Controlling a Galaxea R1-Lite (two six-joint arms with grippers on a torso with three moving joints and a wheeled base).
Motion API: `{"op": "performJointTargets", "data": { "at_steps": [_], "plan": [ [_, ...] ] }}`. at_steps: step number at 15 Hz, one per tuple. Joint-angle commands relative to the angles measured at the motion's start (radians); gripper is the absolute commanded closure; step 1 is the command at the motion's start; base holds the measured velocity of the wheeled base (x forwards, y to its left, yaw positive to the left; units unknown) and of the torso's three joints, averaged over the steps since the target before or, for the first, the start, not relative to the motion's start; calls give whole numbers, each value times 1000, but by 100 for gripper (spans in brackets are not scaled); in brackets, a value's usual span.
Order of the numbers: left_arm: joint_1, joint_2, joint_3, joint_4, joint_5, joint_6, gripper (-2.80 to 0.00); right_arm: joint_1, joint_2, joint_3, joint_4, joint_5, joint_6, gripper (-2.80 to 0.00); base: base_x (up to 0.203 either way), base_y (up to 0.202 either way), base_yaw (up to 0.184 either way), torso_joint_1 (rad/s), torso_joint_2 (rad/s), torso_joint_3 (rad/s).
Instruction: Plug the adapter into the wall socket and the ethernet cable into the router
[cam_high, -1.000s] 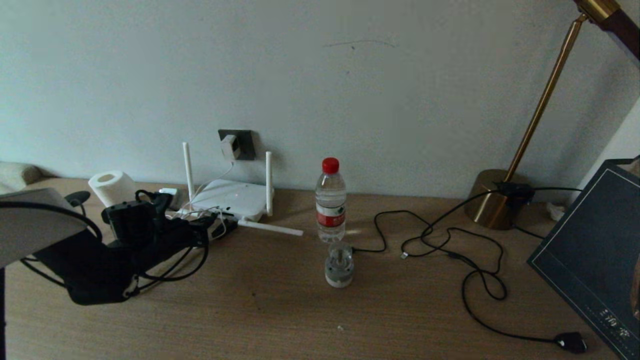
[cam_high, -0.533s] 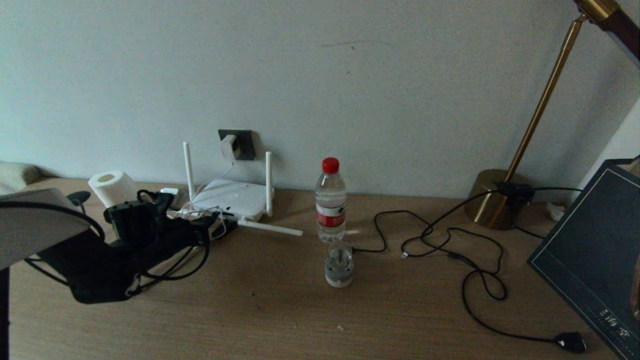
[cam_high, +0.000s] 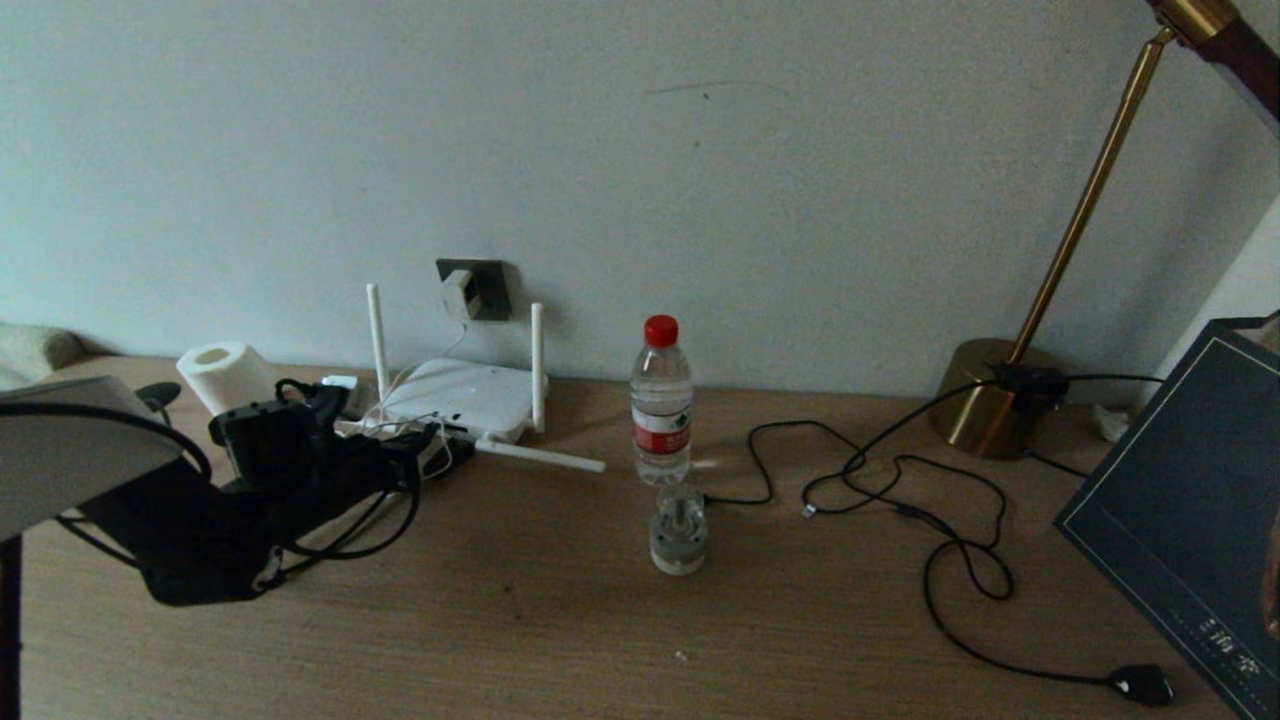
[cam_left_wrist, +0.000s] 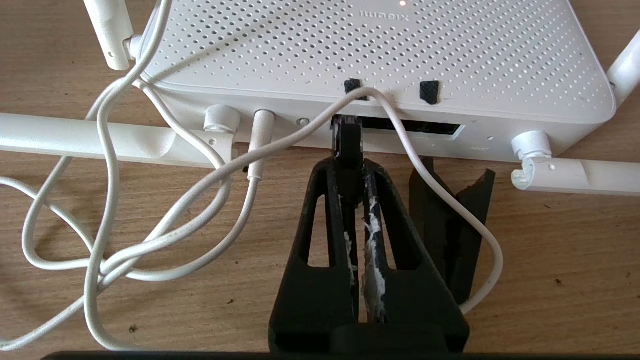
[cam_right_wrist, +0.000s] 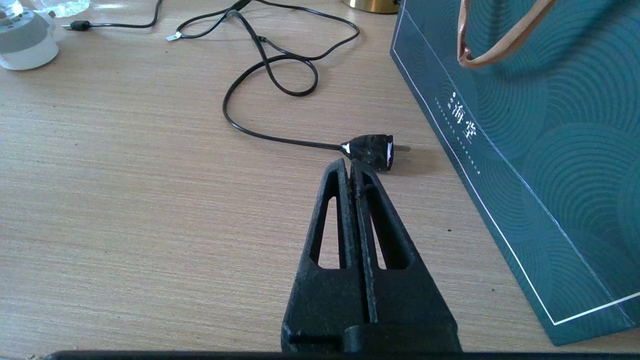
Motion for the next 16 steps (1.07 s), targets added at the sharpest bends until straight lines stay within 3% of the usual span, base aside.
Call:
{"op": "performJointTargets", "data": {
  "at_steps": [1,16],
  "plan": [
    [0,3,-4,-7,-2,0,0,0,2,0,1,0,0,0,0,0,0,0,0,0],
    [0,14,-30,-2,-2,0,0,0,2,0,1,0,0,0,0,0,0,0,0,0]
  ]
}}
